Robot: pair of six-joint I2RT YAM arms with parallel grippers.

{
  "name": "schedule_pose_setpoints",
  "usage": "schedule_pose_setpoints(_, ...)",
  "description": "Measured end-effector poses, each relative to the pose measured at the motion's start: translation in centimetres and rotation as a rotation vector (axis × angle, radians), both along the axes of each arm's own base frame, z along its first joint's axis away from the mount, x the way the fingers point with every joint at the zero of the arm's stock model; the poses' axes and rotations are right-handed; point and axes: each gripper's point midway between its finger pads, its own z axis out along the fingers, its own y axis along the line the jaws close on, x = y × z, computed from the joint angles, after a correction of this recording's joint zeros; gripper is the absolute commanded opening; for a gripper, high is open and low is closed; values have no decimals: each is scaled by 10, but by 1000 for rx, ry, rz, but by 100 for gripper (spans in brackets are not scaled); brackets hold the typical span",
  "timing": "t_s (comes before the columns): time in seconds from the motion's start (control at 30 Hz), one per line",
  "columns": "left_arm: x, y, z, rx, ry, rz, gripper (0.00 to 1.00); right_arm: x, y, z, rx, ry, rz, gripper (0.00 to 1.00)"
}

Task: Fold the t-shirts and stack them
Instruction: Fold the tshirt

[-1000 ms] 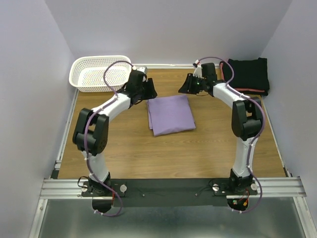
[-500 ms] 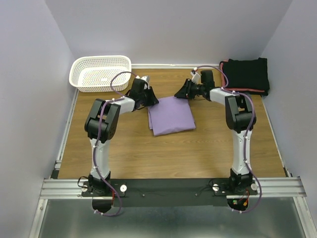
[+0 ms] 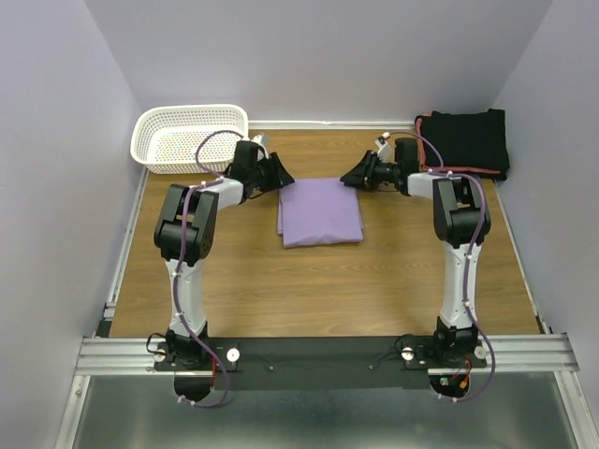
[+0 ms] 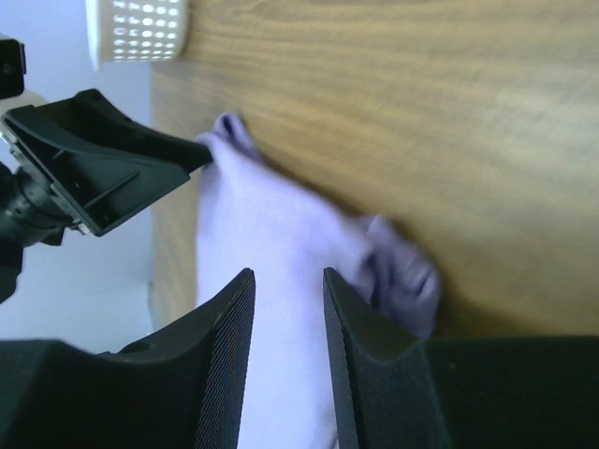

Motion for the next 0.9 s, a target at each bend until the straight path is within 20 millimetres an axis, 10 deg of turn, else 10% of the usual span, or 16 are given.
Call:
schedule_pose_setpoints(0.2,-27,1,67,-27,-82,2,64,-33,-2,56,56,-25,-18,47)
schedule_pose_setpoints(0.4,-80,-22,146,-68,-238,-58,37,-90,7,112,112,-121,50,45)
schedule_pose_setpoints(0.5,-112,-37,127,-57,-203,-118,25,-120,10,97,113,-83,89,42)
schedule_pose_setpoints(0.77,-183,-24,-6,60,149,-167,12,-170,-1,7,74,132,132,35)
schedule_pose_setpoints(0.9,-185,-20,-23,50,209,-150,11,-178,-14,-21,89,213,121,33)
